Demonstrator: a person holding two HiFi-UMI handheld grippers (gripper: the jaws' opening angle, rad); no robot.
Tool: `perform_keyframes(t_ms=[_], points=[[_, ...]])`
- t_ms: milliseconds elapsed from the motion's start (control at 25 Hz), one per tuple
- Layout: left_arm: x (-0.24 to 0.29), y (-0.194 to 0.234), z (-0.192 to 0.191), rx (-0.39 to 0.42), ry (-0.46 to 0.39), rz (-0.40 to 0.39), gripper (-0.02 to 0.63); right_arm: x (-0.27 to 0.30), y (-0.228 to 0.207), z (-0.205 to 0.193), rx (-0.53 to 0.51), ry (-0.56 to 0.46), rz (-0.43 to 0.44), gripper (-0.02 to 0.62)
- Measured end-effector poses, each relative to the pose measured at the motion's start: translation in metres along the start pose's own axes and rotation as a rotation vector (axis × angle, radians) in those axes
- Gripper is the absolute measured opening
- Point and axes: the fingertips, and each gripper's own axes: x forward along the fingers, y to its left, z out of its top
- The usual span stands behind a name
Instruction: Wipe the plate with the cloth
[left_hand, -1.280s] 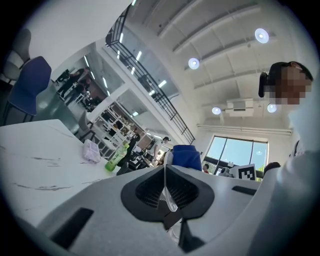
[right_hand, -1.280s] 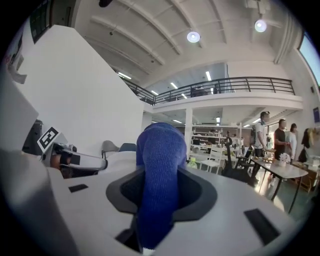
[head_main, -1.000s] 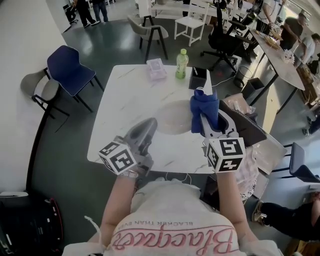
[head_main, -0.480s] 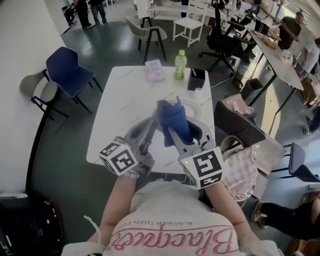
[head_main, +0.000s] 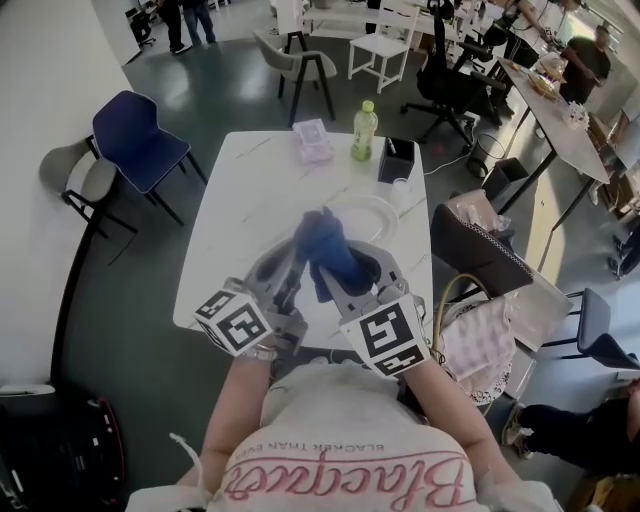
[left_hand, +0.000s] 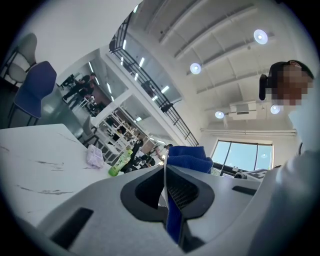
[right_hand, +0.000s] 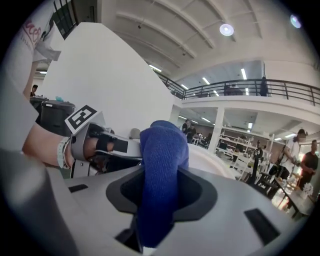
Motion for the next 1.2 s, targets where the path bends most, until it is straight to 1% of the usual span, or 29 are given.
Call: perform_keyframes(t_ms=[120,200,440,520,640,720,840,1040,1200], points=[[0.0,0.001,0.002,0.002,-0.007,-0.011,0.012,-0.002,-0.007,-0.009,-0.048,0.043,-0.018,0.123],[0.001,0.002,0.003,0.006,-0.012,-0.02,0.012,-0.004,-0.015,-0.014,-0.061,0.065,-0.037,0.124],[0.001,0.003,0.003,0.006,-0.024,-0.045,0.012,-0.014,-0.047,-0.031,-0.014,0.098,-0.114,0.124],[0.001,0.002,0.004,0.027,-0.023,-0.061,0.012,-0.02,-0.063,-0.037,-0.007,0.107,-0.157,0.124],[0.003,-0.001,0.008,0.088,-0.023,-0.082,0.012,-0.032,-0.09,-0.044,0.009,0.122,-0.233,0.124],[0.004,-0.002,0.012,0.146,-0.026,-0.093,0.012,-0.04,-0.107,-0.048,0.027,0.129,-0.283,0.124],[0.005,-0.005,0.017,0.276,-0.035,-0.11,0.012,-0.049,-0.126,-0.051,0.055,0.126,-0.335,0.124],[0.005,-0.017,0.022,0.556,-0.036,-0.139,0.012,-0.062,-0.134,-0.042,0.076,0.075,-0.334,0.124],[0.01,-0.029,0.017,0.805,-0.002,-0.166,0.012,-0.072,-0.14,-0.036,0.124,0.032,-0.321,0.124]])
